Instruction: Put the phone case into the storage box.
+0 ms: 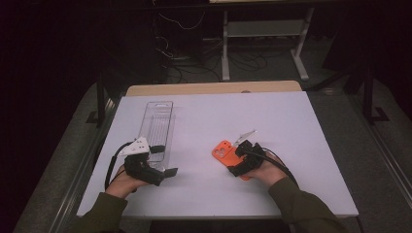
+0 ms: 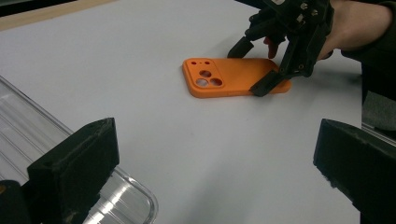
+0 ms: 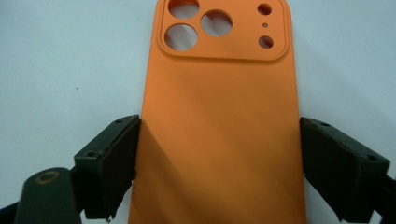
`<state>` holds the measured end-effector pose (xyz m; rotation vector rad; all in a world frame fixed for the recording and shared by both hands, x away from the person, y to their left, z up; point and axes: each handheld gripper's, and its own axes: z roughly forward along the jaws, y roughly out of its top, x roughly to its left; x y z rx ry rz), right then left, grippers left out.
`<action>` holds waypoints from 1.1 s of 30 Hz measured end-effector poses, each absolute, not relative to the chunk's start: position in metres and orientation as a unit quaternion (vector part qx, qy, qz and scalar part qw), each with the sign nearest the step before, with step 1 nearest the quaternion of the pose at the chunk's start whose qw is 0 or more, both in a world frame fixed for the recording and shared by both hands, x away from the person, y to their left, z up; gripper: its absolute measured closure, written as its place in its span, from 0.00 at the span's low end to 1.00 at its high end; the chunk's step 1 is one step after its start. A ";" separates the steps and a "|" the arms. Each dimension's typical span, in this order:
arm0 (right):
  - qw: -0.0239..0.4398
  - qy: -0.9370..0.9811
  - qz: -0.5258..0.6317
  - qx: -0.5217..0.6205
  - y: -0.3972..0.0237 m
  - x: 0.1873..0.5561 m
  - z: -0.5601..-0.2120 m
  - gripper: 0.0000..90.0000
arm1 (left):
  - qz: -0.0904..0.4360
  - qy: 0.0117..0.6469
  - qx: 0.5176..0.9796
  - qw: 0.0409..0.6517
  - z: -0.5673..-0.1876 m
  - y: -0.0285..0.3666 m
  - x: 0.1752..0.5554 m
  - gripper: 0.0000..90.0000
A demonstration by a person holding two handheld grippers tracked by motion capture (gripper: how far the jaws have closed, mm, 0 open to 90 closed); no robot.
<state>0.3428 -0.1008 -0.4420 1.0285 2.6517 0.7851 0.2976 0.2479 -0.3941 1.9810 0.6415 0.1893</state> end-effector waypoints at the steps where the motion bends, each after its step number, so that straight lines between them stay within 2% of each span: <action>1: 0.095 0.895 0.264 0.347 -0.101 0.343 -0.442 0.16 | 0.078 0.265 0.820 0.501 -0.394 0.248 0.298 0.00; 33: 0.072 0.890 0.281 0.351 -0.108 0.349 -0.431 0.17 | 0.075 0.270 0.817 0.505 -0.394 0.248 0.297 0.00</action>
